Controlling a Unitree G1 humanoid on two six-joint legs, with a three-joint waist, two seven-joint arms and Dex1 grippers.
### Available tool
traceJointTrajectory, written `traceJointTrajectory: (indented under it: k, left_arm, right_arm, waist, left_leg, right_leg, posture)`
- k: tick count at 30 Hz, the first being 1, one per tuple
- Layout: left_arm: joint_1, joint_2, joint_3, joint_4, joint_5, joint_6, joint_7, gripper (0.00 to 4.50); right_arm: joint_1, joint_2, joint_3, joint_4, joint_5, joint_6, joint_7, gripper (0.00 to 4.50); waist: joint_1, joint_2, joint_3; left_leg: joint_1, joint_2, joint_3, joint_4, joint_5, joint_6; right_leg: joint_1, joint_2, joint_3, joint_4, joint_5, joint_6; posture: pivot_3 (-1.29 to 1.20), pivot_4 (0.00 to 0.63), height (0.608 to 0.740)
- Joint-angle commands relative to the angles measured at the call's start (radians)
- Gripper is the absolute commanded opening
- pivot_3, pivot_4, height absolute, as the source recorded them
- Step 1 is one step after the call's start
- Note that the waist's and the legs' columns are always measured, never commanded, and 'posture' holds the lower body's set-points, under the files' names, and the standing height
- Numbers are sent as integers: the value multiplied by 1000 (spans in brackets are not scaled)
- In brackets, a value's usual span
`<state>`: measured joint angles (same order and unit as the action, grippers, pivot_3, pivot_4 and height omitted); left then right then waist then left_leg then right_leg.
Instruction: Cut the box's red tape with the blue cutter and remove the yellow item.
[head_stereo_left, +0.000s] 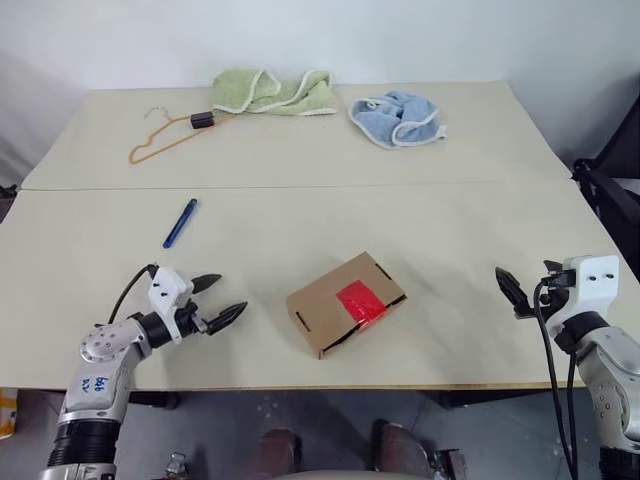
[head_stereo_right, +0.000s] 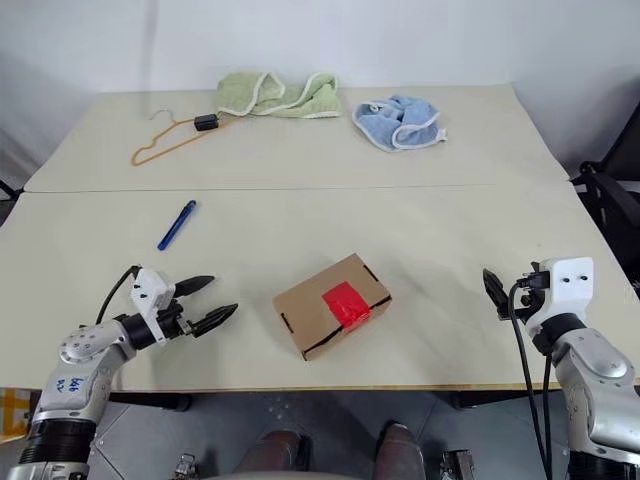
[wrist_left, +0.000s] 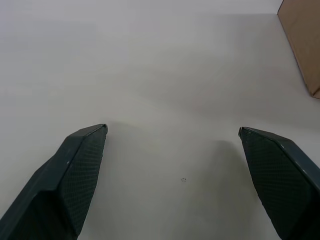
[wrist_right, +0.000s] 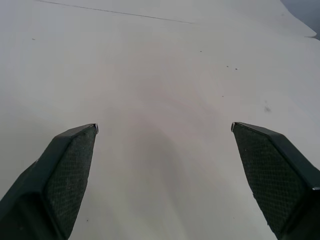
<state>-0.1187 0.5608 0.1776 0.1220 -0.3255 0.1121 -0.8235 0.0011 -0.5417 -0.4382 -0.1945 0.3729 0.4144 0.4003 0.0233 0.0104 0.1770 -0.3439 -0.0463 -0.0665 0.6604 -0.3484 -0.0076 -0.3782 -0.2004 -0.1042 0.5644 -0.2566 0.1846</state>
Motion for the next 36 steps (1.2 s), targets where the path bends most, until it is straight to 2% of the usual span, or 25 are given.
traceJointTrajectory:
  k: [1, 3, 7, 10, 11, 14, 16, 19, 25, 30, 33, 36]
  left_arm:
    - [-12, 3, -8, 21, 15, 32, 21, 4476]
    - [-18, 2, -13, 12, 12, 61, 27, 4476]
    - [-47, 16, -28, -10, -5, 249, 58, 4476]
    - [-58, 13, -35, -75, -39, 239, 0, 4476]
    - [-67, 13, -37, -86, -52, 248, -14, 4299]
    - [-91, 40, -53, -94, -47, 321, -20, 3566]
    - [-96, 62, -59, -101, -55, 364, -41, 2965]
    - [-97, 98, -66, -109, -59, 404, -61, 1989]
    - [-142, 103, -87, -73, -45, 356, -94, 74]
    - [-204, 76, -139, -23, -29, 307, -136, 30]
    - [-251, 51, -169, 21, -10, 286, -142, 30]
    - [-324, 10, -222, 105, 29, 241, -154, 30]
  right_arm:
    - [-13, -13, 1, -21, -7, -8, -2, 4500]
    - [-12, -11, -3, -36, 0, 8, -6, 4500]
    - [-10, -24, 11, -78, -11, 98, -37, 4500]
    - [-34, -52, 69, -130, -27, 157, -24, 4500]
    - [-43, -63, 88, -144, -24, 161, -8, 4500]
    - [-63, -89, 121, -174, 24, 230, 43, 3849]
    - [-80, -106, 139, -190, 37, 254, 68, 3208]
    - [-99, -141, 153, -221, 88, 328, 117, 2114]
    - [-43, -285, 179, -378, 220, 520, 250, 6]
    - [-19, -362, 185, -483, 330, 606, 322, 0]
    - [-41, -357, 196, -509, 379, 627, 324, 0]
    - [-104, -323, 279, -469, 352, 621, 288, 0]
  waist:
    - [0, 0, 0]
    - [1, 0, 0]
    - [2, 2, 0]
    - [1, 3, 0]
    - [1, 3, 0]
    - [0, 3, 0]
    - [0, 2, 1]
    - [0, 2, 1]
    - [5, 1, 1]
    - [4, -1, 3]
    - [4, -4, 4]
    - [4, -5, 5]
  left_leg:
    - [0, 0, 0, 0, 0, 0]
    - [0, 0, 0, 0, 0, 0]
    - [0, 0, 0, 1, 0, 0]
    - [1, 0, 0, 2, 0, 0]
    - [1, 0, 0, 2, 0, 0]
    - [0, 1, 0, 2, 0, 0]
    - [0, 1, 0, 2, -1, -1]
    - [-1, 2, 0, 2, -2, -1]
    - [-11, 2, 1, 4, -3, 0]
    - [-12, 3, 1, 6, -3, 0]
    - [-12, 3, 1, 7, -3, 0]
    - [-12, 3, 2, 8, -3, 0]
  right_leg:
    - [0, 0, 0, 0, 0, 0]
    - [0, 0, 0, 0, 0, 0]
    - [0, 0, 0, 1, 0, 0]
    - [0, 0, 1, 2, 0, -1]
    - [0, 0, 1, 2, 0, -1]
    - [0, 1, 1, 1, 0, -1]
    - [-1, 2, 1, 1, 0, -1]
    - [-2, 3, 1, 0, 0, -1]
    - [-10, 3, 0, -1, 0, -1]
    - [-10, 3, 0, -1, 1, -1]
    - [-10, 4, 0, 0, 1, -2]
    - [-10, 4, 0, 1, 2, -2]
  posture:
    - [0, 150, 740]
    - [0, 150, 740]
    - [0, 150, 740]
    - [0, 150, 740]
    - [0, 150, 740]
    - [0, 150, 740]
    - [0, 150, 740]
    - [0, 150, 740]
    - [0, 150, 740]
    - [0, 150, 740]
    - [0, 150, 740]
    - [0, 150, 740]
